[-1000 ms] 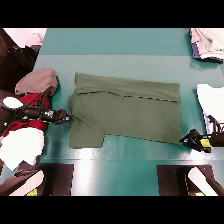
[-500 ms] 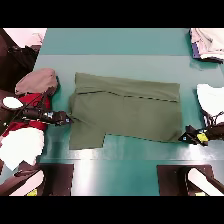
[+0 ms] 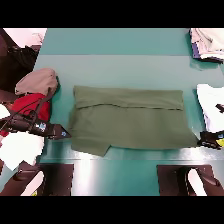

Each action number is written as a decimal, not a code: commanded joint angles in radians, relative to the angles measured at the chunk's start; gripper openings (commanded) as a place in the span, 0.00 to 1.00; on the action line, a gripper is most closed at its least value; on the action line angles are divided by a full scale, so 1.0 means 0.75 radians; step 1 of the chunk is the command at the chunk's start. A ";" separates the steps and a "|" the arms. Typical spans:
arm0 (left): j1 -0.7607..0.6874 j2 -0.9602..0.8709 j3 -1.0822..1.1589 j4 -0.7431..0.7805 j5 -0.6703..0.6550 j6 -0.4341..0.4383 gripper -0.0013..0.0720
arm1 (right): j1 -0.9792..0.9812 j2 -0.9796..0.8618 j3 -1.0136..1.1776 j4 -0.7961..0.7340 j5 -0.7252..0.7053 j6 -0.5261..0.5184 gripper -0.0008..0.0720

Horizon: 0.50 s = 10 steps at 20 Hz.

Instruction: Fold the shirts.

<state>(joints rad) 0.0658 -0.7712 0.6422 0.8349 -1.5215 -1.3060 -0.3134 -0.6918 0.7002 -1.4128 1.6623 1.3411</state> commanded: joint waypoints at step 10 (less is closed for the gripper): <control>-0.175 -0.590 0.518 0.026 0.646 -0.003 0.06 | 0.029 -0.459 0.457 0.079 -0.240 0.006 0.03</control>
<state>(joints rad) -0.0608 -1.0698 0.9253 0.8516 -1.1408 -1.3178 -0.3054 -0.9138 0.9443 -1.3598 1.5314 1.3457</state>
